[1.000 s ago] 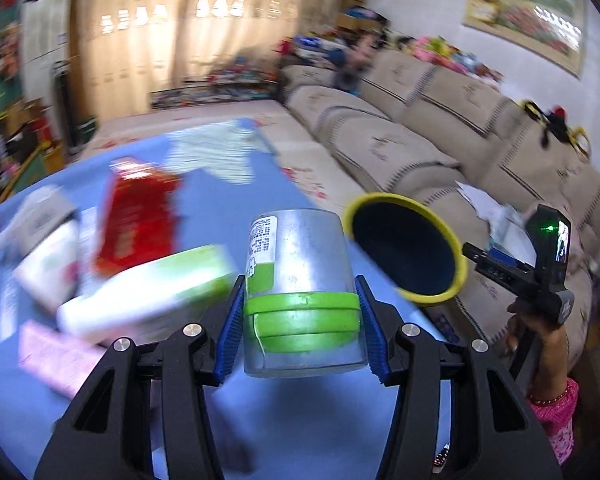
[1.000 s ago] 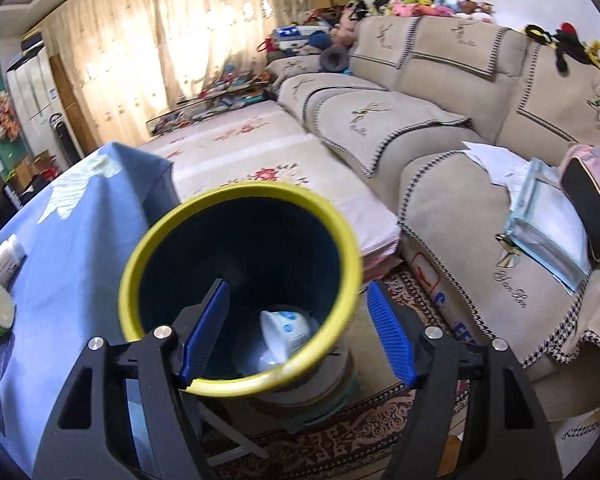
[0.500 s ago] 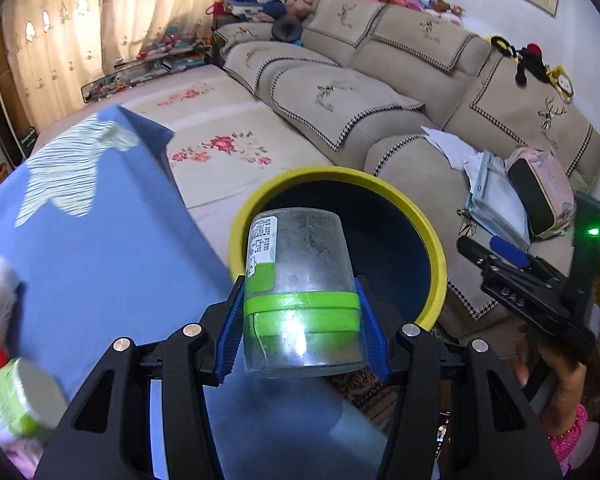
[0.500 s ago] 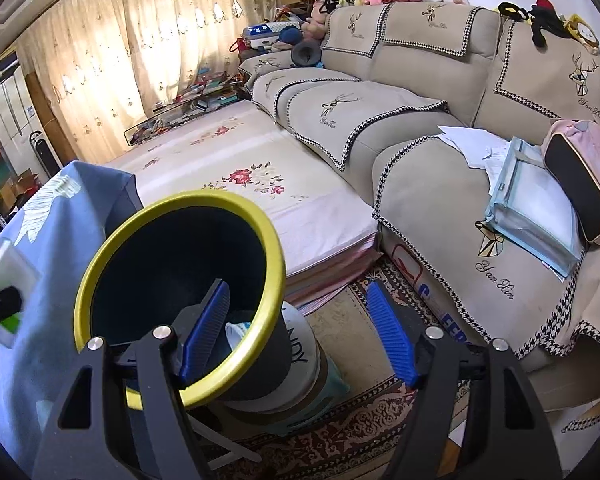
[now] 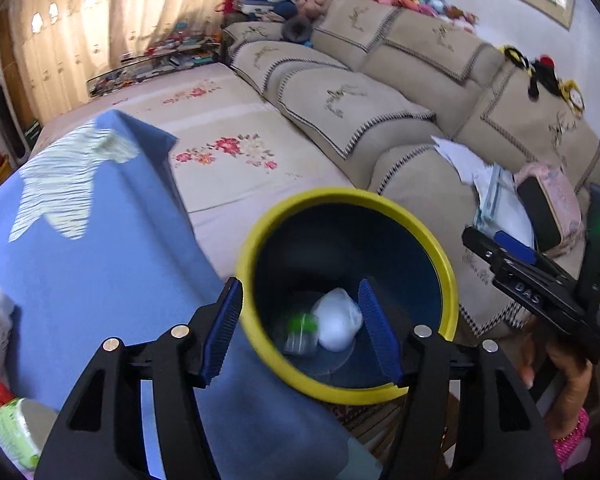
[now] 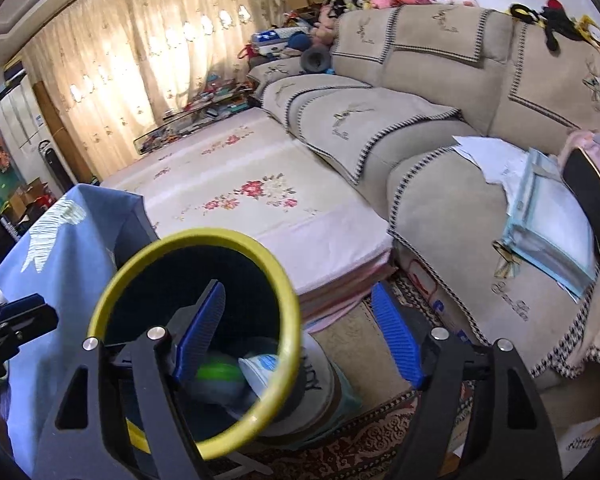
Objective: Collect trash
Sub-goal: 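Carry the clear cup over the bin and open the left tool, then move the right tool to the table and grasp the brown plastic tray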
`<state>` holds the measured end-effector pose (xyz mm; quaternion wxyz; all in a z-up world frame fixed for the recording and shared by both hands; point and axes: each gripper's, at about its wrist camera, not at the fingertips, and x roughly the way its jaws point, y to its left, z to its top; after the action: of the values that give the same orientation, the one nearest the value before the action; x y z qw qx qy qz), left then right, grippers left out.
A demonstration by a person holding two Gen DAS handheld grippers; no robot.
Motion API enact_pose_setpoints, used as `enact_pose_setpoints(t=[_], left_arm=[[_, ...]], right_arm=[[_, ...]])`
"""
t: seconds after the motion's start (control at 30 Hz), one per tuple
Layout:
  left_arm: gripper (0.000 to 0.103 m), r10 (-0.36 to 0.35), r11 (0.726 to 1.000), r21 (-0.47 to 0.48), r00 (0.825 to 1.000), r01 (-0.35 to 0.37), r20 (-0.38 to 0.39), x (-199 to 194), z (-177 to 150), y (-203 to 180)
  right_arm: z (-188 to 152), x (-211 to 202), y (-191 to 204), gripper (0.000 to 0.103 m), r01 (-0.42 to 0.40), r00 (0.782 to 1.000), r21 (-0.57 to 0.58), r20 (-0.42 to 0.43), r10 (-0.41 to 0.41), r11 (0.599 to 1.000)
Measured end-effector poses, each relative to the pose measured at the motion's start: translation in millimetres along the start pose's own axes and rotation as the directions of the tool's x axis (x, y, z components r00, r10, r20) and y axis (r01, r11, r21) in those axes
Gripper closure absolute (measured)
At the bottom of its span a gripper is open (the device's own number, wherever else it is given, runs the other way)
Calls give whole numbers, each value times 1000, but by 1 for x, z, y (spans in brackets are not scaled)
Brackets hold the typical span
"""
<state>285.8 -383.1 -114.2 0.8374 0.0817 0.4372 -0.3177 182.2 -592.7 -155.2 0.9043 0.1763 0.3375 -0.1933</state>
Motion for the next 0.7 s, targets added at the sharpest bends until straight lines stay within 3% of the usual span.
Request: enact_pose_setpoints(t=[0.07,0.2,0.37,0.6,0.7], left_arm=[[37,13,999,-41,1000,-12,24,-18,-3,19],[36,80,989,-131,993,-69,82,-58,-13,59],[32,187,958,-243,972,-149,142,-114,-41,108],[29,312,916,-318,932,-244,183,-200,-101,152],[27,372,892,-351,903,-283,216,-246,-134,172]], right_arm=[[6,2,12,31,-13,1000,-38,-8,13,999],[8,7,31,31,-30,999,-90,-41,27,995],[-2,7,53,31,-49,997,-135,-71,40,990],[-25,-41,99,31,-111,994,-196,-45,104,974],[-37,-63,130,31,-156,988,-240,-49,148,958]])
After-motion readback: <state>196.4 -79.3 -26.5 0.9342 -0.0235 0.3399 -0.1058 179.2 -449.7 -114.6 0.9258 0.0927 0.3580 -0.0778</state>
